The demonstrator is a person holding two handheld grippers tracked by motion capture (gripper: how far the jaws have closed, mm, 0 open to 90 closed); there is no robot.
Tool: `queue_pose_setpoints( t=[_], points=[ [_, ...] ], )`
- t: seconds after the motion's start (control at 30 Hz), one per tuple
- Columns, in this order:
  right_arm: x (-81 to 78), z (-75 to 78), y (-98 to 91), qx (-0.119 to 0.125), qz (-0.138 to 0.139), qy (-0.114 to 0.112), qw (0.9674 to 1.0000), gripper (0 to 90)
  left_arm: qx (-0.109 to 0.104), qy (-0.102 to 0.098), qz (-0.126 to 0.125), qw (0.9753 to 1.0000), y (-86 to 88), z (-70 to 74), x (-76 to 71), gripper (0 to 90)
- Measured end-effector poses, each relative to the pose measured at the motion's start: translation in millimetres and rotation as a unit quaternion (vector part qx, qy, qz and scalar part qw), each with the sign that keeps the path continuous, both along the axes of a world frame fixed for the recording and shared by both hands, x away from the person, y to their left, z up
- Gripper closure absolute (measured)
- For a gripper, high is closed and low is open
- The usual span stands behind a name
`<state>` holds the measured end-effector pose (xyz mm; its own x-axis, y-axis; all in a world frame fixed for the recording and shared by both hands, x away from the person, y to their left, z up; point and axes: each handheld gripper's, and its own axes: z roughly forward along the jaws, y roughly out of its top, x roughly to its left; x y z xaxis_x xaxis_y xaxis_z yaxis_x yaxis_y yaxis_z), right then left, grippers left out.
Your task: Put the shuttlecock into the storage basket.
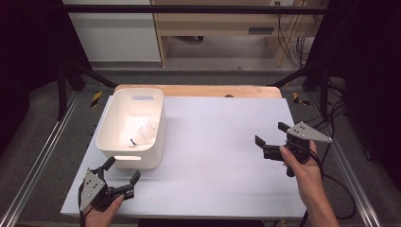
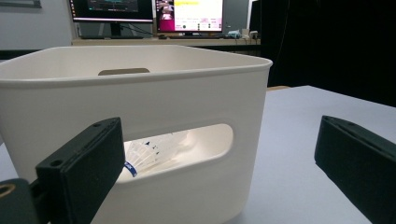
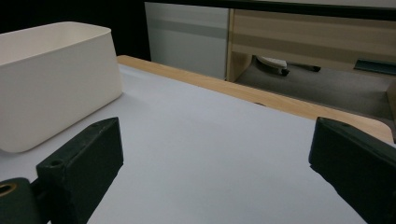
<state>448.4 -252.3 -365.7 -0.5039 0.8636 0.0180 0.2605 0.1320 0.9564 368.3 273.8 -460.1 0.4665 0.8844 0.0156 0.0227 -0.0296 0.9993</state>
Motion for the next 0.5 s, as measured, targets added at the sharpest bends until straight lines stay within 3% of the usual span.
queue_pose_setpoints(
  t=[0.5],
  points=[
    [-22.3, -16.0, -13.7, 0.007, -0.006, -0.023, 0.9997, 3.0, -0.001, 0.004, -0.014, 0.9999, 0.3, -0.6, -1.2, 0.6]
  ],
)
